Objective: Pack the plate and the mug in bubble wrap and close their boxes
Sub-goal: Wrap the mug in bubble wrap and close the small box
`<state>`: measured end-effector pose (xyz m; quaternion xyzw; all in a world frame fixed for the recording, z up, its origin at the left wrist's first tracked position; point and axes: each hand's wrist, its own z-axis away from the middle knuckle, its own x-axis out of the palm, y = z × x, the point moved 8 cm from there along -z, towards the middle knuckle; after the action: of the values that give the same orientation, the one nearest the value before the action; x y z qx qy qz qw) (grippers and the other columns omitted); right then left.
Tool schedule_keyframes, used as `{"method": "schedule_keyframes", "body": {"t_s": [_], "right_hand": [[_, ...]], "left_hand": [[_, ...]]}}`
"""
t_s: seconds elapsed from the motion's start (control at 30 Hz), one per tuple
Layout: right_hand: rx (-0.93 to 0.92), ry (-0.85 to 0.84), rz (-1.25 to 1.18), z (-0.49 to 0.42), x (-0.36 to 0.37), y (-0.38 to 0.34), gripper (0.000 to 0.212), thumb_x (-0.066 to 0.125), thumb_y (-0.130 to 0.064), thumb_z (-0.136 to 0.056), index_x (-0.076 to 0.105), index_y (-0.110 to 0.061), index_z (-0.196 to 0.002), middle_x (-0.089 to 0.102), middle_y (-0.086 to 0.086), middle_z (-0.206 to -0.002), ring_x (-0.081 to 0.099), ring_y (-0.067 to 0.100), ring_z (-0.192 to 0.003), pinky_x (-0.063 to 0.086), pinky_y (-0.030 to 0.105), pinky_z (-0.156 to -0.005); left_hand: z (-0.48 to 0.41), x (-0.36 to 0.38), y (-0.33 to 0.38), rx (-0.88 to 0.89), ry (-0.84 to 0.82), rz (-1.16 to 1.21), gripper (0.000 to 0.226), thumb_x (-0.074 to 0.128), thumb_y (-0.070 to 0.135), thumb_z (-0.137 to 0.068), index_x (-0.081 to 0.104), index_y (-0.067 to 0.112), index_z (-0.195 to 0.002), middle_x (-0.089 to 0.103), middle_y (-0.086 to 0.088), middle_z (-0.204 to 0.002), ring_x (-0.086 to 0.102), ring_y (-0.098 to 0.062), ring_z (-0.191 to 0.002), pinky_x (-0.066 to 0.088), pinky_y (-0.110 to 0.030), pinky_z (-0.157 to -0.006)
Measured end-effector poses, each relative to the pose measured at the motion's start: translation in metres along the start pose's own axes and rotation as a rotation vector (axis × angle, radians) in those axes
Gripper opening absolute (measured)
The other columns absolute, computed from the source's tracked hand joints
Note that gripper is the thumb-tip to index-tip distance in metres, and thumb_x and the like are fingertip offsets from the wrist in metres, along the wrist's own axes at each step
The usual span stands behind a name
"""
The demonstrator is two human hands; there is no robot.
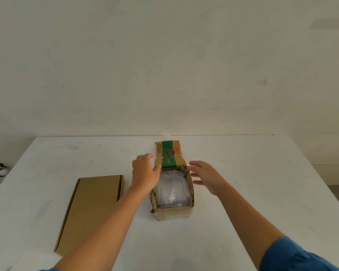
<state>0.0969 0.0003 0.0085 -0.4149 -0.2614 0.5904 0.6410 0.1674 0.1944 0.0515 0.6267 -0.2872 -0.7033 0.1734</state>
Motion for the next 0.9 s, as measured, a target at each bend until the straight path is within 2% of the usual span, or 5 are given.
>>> {"method": "schedule_keyframes", "body": {"t_s": [0.13,0.27,0.53,0.7,0.9], "right_hand": [[0.049,0.007,-0.087,-0.013,0.011,-0.017,0.016,0.051,-0.020,-0.092,0.065,-0.014,-0.095,0.066,0.004,-0.100,0.058,0.026,-0.105,0.043,0.046,-0.100],[0.032,0.092,-0.121,-0.013,0.009,-0.035,0.013,0.052,-0.014,-0.090,0.065,-0.014,-0.088,0.067,0.008,-0.103,0.059,0.023,-0.097,0.042,0.040,-0.092],[-0.087,0.183,0.007,0.024,0.000,-0.056,0.048,0.029,-0.043,-0.100,0.059,-0.013,-0.121,0.056,0.001,-0.115,0.051,0.022,-0.112,0.039,0.045,-0.106],[-0.152,0.101,-0.092,0.064,-0.002,-0.047,0.052,0.031,-0.046,-0.098,0.068,-0.012,-0.111,0.067,0.001,-0.093,0.060,0.016,-0.085,0.045,0.032,-0.084],[-0.127,0.051,-0.103,0.092,0.006,-0.009,0.025,0.061,-0.028,-0.089,0.069,-0.013,-0.107,0.069,0.011,-0.110,0.065,0.028,-0.102,0.053,0.040,-0.092]], "left_hand": [[-0.013,0.014,-0.018,-0.373,-0.265,0.244,0.040,0.043,0.035,-0.094,0.058,-0.001,-0.099,0.058,-0.014,-0.089,0.053,-0.024,-0.084,0.041,-0.031,-0.073],[-0.018,0.000,-0.006,-0.479,-0.180,0.485,0.031,0.043,0.032,-0.095,0.056,0.005,-0.087,0.057,-0.008,-0.082,0.051,-0.018,-0.070,0.039,-0.028,-0.059],[0.001,-0.019,0.015,-0.444,-0.148,0.732,0.059,0.019,0.049,-0.097,0.051,0.011,-0.128,0.059,-0.009,-0.116,0.055,-0.026,-0.112,0.042,-0.042,-0.105],[0.044,-0.020,0.009,-0.447,-0.168,1.000,0.055,0.028,0.047,-0.097,0.064,0.006,-0.104,0.063,-0.005,-0.080,0.059,-0.017,-0.077,0.050,-0.032,-0.082],[0.086,-0.009,-0.009,-0.364,-0.267,0.956,0.024,0.056,0.028,-0.090,0.072,0.011,-0.095,0.074,-0.003,-0.089,0.068,-0.017,-0.085,0.051,-0.033,-0.086]]}}
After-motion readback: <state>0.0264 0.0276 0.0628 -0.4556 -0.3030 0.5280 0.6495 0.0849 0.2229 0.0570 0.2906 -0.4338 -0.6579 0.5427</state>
